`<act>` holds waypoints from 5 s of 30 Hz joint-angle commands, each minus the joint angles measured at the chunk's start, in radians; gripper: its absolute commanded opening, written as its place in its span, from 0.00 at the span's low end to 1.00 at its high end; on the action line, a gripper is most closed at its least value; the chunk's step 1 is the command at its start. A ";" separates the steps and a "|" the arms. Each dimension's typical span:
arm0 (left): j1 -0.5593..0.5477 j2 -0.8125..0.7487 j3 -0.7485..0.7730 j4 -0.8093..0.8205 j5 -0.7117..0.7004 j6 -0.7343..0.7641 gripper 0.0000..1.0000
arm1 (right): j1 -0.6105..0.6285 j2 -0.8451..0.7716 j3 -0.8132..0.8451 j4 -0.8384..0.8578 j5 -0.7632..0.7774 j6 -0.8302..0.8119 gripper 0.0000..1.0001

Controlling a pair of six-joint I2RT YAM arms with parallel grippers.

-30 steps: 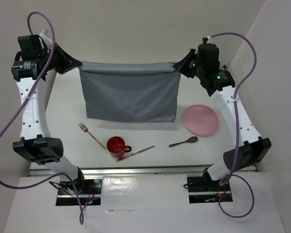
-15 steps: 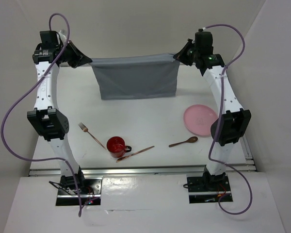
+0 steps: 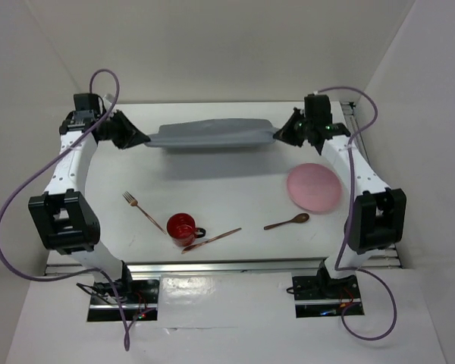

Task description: Set the dinner table for one person

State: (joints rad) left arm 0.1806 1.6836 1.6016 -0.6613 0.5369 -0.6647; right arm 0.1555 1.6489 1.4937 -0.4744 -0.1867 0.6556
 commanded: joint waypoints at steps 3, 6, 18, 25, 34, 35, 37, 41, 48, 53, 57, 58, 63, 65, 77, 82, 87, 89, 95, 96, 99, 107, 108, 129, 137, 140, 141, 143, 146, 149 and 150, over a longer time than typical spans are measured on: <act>0.026 -0.169 -0.229 -0.015 -0.106 0.106 0.79 | 0.035 -0.242 -0.344 0.100 0.009 0.035 0.60; 0.036 -0.202 -0.215 -0.075 -0.199 0.135 0.94 | 0.061 -0.285 -0.414 0.012 0.042 -0.008 0.93; -0.154 0.051 -0.175 -0.006 -0.268 0.097 0.00 | 0.165 0.055 -0.192 -0.012 0.110 -0.085 0.00; -0.242 0.204 -0.215 0.029 -0.362 0.076 0.00 | 0.165 0.241 -0.179 0.006 0.089 -0.074 0.00; -0.263 0.218 -0.341 0.048 -0.383 0.067 0.00 | 0.174 0.114 -0.466 0.077 0.104 -0.008 0.00; -0.274 0.209 -0.356 0.048 -0.384 0.066 0.00 | 0.174 0.101 -0.481 0.086 0.104 -0.008 0.00; -0.274 0.209 -0.370 0.060 -0.405 0.066 0.00 | 0.174 0.101 -0.519 0.086 0.116 0.002 0.00; -0.274 0.200 -0.414 0.060 -0.425 0.066 0.00 | 0.184 0.069 -0.570 0.086 0.125 0.012 0.00; -0.274 0.127 -0.465 0.060 -0.439 0.066 0.00 | 0.184 -0.003 -0.624 0.066 0.145 0.021 0.00; -0.274 0.085 -0.502 0.060 -0.439 0.066 0.00 | 0.193 -0.023 -0.656 0.066 0.145 0.021 0.00; -0.274 0.076 -0.462 0.028 -0.483 0.066 0.00 | 0.193 -0.061 -0.626 0.024 0.136 0.021 0.00; -0.274 0.076 -0.444 0.005 -0.492 0.066 0.00 | 0.193 -0.075 -0.607 0.010 0.136 0.021 0.00; -0.294 0.019 -0.289 -0.067 -0.528 0.086 0.28 | 0.202 -0.237 -0.439 -0.111 0.223 0.041 0.18; -0.305 -0.034 -0.225 -0.107 -0.537 0.097 0.41 | 0.188 -0.283 -0.399 -0.147 0.294 0.065 0.50; -0.404 -0.258 -0.147 -0.166 -0.538 0.159 0.75 | -0.140 -0.501 -0.610 -0.359 0.366 0.289 0.88; -0.437 -0.286 -0.204 -0.166 -0.526 0.159 0.75 | -0.231 -0.523 -0.730 -0.258 0.320 0.320 0.88; -0.455 -0.295 -0.226 -0.155 -0.526 0.168 0.76 | -0.252 -0.459 -0.763 -0.159 0.310 0.320 0.88; -0.464 -0.295 -0.226 -0.155 -0.537 0.168 0.77 | -0.252 -0.410 -0.773 -0.107 0.300 0.329 0.87; -0.464 -0.295 -0.226 -0.155 -0.546 0.168 0.77 | -0.263 -0.287 -0.773 -0.034 0.300 0.354 0.81; -0.464 -0.295 -0.226 -0.164 -0.546 0.168 0.77 | -0.263 -0.273 -0.773 -0.023 0.300 0.364 0.76; -0.464 -0.295 -0.226 -0.164 -0.546 0.168 0.77 | -0.263 -0.249 -0.773 -0.010 0.309 0.365 0.64; -0.475 -0.295 -0.141 -0.195 -0.546 0.203 0.78 | -0.263 -0.388 -0.682 0.008 0.438 0.290 0.01; -0.475 -0.295 -0.131 -0.205 -0.557 0.203 0.80 | -0.263 -0.418 -0.667 0.040 0.438 0.229 0.00; -0.475 -0.338 -0.140 -0.250 -0.655 0.156 0.90 | 0.145 0.092 -0.129 -0.001 0.052 0.007 0.00; -0.411 -0.421 -0.198 -0.259 -0.684 0.143 1.00 | 0.243 0.321 0.062 -0.030 0.070 0.027 0.00; -0.369 -0.430 -0.210 -0.268 -0.631 0.134 1.00 | 0.256 0.370 0.073 -0.030 0.070 0.050 0.00; -0.369 -0.430 -0.210 -0.268 -0.600 0.134 1.00 | 0.256 0.379 0.073 -0.030 0.070 0.061 0.00; -0.360 -0.439 -0.220 -0.268 -0.588 0.134 1.00 | 0.256 0.393 0.073 -0.030 0.081 0.070 0.00; -0.360 -0.440 -0.220 -0.268 -0.588 0.145 1.00 | 0.265 0.423 0.063 -0.030 0.090 0.070 0.00; -0.360 -0.440 -0.220 -0.268 -0.588 0.165 1.00 | 0.265 0.433 0.063 -0.030 0.079 0.070 0.15; -0.360 -0.440 -0.220 -0.268 -0.588 0.165 1.00 | 0.265 0.433 0.063 -0.030 0.079 0.070 0.30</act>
State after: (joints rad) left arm -0.1818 1.2716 1.3808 -0.9340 -0.0669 -0.5037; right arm 0.4084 2.0758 1.5131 -0.5026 -0.1055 0.7158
